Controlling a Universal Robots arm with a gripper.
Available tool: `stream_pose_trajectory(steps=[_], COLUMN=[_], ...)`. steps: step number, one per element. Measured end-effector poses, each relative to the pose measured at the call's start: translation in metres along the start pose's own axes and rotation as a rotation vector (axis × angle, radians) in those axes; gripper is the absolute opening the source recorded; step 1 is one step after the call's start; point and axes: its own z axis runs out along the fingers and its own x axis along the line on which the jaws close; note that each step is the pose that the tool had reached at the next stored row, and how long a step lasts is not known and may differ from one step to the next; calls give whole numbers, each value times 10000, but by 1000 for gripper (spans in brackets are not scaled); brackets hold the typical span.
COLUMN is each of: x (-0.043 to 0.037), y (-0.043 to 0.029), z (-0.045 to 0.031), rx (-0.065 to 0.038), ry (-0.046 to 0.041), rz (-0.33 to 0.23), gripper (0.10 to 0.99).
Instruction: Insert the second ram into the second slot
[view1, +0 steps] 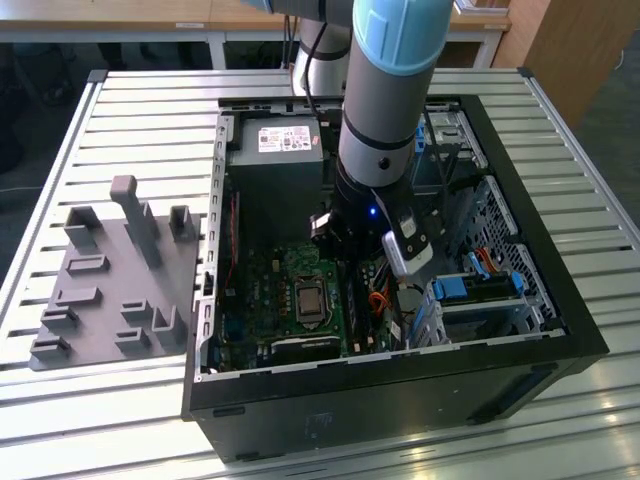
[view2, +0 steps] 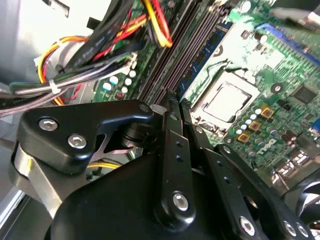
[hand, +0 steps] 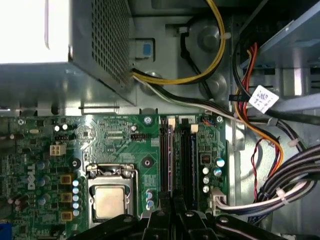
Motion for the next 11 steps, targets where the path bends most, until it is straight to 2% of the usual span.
stream_pose_trajectory(steps=[4, 11], x=[-2, -24], y=[-68, -77], z=[3, 43], rx=[0, 3], ry=[-1, -1], rz=[3, 53], gripper=[137, 137])
